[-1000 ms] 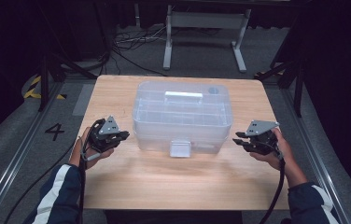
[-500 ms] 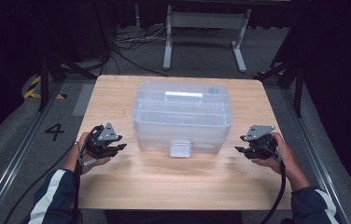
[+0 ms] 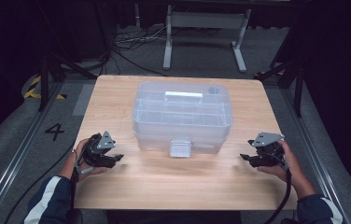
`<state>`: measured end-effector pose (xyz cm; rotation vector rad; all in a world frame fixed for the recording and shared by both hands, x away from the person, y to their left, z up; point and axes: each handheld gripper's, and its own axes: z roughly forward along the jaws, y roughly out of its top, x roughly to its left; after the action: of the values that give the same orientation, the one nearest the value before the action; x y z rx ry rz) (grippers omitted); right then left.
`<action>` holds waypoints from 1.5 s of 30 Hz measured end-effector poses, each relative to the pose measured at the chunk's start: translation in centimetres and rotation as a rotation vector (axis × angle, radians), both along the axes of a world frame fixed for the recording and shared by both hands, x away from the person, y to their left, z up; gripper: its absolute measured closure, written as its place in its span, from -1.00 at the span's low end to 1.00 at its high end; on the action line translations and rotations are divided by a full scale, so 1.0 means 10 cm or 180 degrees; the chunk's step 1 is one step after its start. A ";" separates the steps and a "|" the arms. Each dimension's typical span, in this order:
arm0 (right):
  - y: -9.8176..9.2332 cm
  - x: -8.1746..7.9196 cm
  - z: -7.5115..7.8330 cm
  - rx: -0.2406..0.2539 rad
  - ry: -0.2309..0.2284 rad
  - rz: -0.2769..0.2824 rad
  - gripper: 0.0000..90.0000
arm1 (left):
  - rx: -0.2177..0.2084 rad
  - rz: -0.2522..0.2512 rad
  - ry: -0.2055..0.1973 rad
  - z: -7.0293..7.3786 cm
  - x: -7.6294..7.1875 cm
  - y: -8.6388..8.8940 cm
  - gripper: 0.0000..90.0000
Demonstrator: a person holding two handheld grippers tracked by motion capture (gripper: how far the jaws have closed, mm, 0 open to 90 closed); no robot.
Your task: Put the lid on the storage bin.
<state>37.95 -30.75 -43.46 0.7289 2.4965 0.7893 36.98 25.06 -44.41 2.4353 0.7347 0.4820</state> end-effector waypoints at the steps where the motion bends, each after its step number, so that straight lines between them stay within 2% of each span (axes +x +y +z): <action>1: -0.04 -0.02 -0.03 0.0028 0.0003 -0.0048 -0.19 | 0.0000 0.0010 0.0004 -0.01 -0.01 0.01 -0.24; 6: -0.28 -0.13 -0.17 0.0175 0.0036 -0.0228 -0.24 | -0.0057 0.0039 0.0015 -0.07 -0.08 0.06 -0.37; 8: -0.38 -0.17 -0.23 0.0265 0.0066 -0.0282 -0.26 | -0.0095 0.0036 0.0057 -0.11 -0.13 0.09 -0.42; 10: -0.42 -0.20 -0.25 0.0268 0.0086 -0.0335 -0.27 | -0.0107 0.0045 0.0068 -0.12 -0.14 0.11 -0.43; 13: -0.57 -0.26 -0.35 0.0391 0.0144 -0.0492 -0.31 | -0.0254 0.0093 0.0115 -0.16 -0.18 0.18 -0.47; 18: -0.71 -0.33 -0.47 0.0647 0.0171 -0.0648 -0.40 | -0.0340 0.0163 0.0168 -0.23 -0.23 0.26 -0.54; 19: -0.74 -0.34 -0.49 0.0714 0.0154 -0.0709 -0.46 | -0.0376 0.0193 0.0216 -0.27 -0.24 0.29 -0.55; 21: -0.77 -0.33 -0.52 0.0856 0.0191 -0.0771 -0.49 | -0.0534 0.0280 0.0267 -0.34 -0.27 0.33 -0.61; 22: -0.78 -0.33 -0.52 0.0869 0.0218 -0.0795 -0.50 | -0.0614 0.0307 0.0281 -0.36 -0.27 0.35 -0.62; 23: -0.78 -0.33 -0.52 0.0869 0.0218 -0.0795 -0.50 | -0.0614 0.0307 0.0281 -0.36 -0.27 0.35 -0.65; 24: -0.78 -0.33 -0.52 0.0862 0.0218 -0.0809 -0.51 | -0.0669 0.0345 0.0230 -0.39 -0.29 0.37 -0.67; 45: -0.78 -0.32 -0.53 0.0868 0.0211 -0.0816 -0.51 | -0.0676 0.0361 0.0231 -0.39 -0.29 0.37 -0.67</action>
<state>34.70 -38.53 -48.74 1.1593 2.3114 1.0332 34.10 28.72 -48.32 2.2312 0.9103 0.3410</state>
